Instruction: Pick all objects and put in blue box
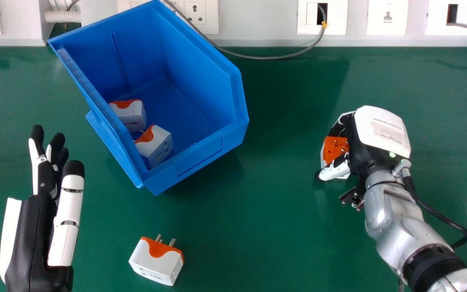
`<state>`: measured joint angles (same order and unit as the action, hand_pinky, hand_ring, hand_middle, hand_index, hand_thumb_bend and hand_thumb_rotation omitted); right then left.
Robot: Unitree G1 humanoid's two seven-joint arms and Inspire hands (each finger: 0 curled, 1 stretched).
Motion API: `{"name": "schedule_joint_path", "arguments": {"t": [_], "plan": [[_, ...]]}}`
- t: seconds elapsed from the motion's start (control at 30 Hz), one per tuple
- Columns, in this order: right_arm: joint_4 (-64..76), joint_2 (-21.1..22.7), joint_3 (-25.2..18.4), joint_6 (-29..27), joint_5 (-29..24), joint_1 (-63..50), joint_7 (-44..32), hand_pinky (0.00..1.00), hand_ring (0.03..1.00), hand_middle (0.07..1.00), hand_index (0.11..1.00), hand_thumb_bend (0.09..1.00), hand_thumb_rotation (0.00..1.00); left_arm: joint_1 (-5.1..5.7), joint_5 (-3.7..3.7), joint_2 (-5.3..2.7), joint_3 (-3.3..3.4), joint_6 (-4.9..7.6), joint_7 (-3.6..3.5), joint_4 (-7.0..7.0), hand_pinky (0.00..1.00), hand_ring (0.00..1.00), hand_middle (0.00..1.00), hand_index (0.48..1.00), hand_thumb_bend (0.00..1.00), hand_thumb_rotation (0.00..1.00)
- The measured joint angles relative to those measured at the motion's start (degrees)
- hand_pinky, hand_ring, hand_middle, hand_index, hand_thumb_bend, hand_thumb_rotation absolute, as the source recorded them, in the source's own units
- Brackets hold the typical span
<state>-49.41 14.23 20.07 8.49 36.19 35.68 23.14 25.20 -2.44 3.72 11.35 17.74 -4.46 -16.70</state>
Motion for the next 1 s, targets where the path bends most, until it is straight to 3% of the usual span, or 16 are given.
{"name": "schedule_joint_path", "arguments": {"t": [0.07,0.17,0.53,0.6,0.77,0.87,1.0], "plan": [[4.3,0.32,-0.62,0.67,-0.24,-1.85,-0.37,0.31,0.446,0.543,0.514,0.49,0.0,-0.22,-0.44,-0.01,-0.01,0.12,-0.33,0.3,1.0,1.0,1.0,1.0,0.33,0.9],[12.89,0.87,-2.0,2.53,-0.27,-5.35,-1.47,0.32,0.449,0.552,0.513,0.49,0.0,-0.55,-0.46,-0.02,-0.01,0.45,-0.41,0.66,1.0,1.0,1.0,1.0,0.35,0.9],[48.53,1.54,-4.54,4.89,0.51,-25.36,-6.6,0.28,0.436,0.533,0.532,0.486,0.0,-0.92,-0.13,-0.58,-0.38,0.48,0.69,1.89,1.0,1.0,1.0,1.0,0.37,0.91],[53.97,1.17,-4.41,4.8,0.63,-28.86,-7.03,0.28,0.428,0.518,0.555,0.485,0.0,-1.04,0.21,-0.58,-0.45,0.58,0.88,2.07,1.0,1.0,1.0,1.0,0.37,0.92],[64.54,-0.77,-3.06,4.13,0.7,-35.54,-8.76,0.27,0.404,0.491,0.574,0.481,0.0,-1.53,0.22,-0.56,-0.78,1.63,0.93,2.52,1.0,1.0,1.0,1.0,0.39,0.91],[68.33,-2.12,-1.53,3.42,1.62,-37.75,-9.6,0.27,0.388,0.478,0.575,0.479,0.0,-1.54,0.27,-0.58,-0.89,1.72,1.03,2.64,1.0,1.0,1.0,1.0,0.41,0.91],[70.95,-3.24,0.67,0.38,3.03,-38.6,-10.13,0.26,0.389,0.484,0.577,0.478,0.0,-1.51,0.85,-0.63,-1.07,1.71,1.56,2.62,1.0,1.0,1.0,1.0,0.4,0.91]]}}
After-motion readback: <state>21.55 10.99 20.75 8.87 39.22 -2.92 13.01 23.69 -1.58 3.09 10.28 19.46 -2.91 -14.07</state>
